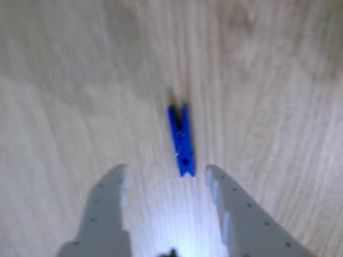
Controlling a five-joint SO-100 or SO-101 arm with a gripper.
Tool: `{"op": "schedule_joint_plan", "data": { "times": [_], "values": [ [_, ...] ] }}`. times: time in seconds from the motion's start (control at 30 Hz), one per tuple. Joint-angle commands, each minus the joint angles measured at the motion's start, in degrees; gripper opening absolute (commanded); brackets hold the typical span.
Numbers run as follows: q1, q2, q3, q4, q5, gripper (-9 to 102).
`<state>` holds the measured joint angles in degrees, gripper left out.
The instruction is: Grasp a peg and put it in the crate.
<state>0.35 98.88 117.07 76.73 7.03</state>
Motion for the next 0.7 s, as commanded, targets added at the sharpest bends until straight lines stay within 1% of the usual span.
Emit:
{"op": "schedule_joint_plan", "data": {
  "times": [0.0,0.3,0.47,0.57,0.67],
  "values": [
    [0.0,0.97,0.44,-0.53,1.32,34],
    [-0.53,-1.32,4.75,-8.09,1.23,34],
    [-2.46,-4.31,5.54,-9.05,1.23,33],
    [-3.52,-4.66,5.27,-9.67,1.23,26],
    [-4.31,-4.75,4.83,-9.76,1.14,12]
  ]
}}
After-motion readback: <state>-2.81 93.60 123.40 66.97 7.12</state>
